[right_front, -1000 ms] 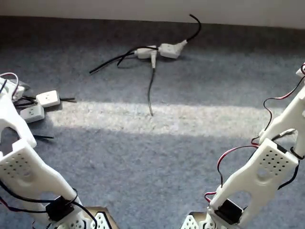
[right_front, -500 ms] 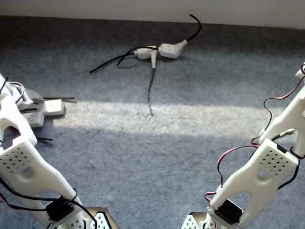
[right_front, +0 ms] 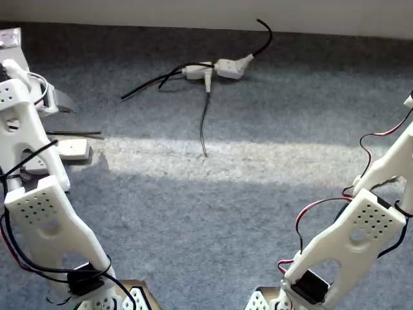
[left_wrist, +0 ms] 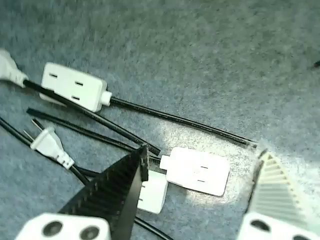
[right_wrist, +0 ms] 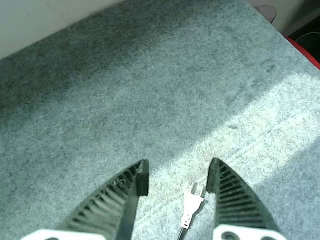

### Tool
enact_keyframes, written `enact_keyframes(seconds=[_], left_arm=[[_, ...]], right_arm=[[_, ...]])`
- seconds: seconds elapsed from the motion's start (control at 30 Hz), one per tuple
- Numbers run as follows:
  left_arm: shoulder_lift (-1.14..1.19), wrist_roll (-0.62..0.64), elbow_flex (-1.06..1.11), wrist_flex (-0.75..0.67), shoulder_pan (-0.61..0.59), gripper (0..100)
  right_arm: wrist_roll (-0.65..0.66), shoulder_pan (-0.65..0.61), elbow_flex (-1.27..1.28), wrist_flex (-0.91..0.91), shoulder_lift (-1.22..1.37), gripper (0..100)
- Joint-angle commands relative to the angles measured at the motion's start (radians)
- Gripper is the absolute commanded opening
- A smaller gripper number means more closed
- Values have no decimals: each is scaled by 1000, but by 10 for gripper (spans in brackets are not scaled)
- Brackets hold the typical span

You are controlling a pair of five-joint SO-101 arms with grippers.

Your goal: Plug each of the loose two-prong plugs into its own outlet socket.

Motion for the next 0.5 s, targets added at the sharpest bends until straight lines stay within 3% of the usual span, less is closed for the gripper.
enact_keyframes(seconds=[0.0,0.13,0.33,0.47], left_arm=[[-10,-198,-36,9,58,337],[-8,-348,39,5,62,337],[-8,-907,183,12,68,334],[-8,-1094,209,3,67,333]], right_arm=[[12,19,-30,39,-61,195],[12,22,-30,39,-59,195],[12,27,-31,39,-61,195],[12,51,-35,39,-61,195]])
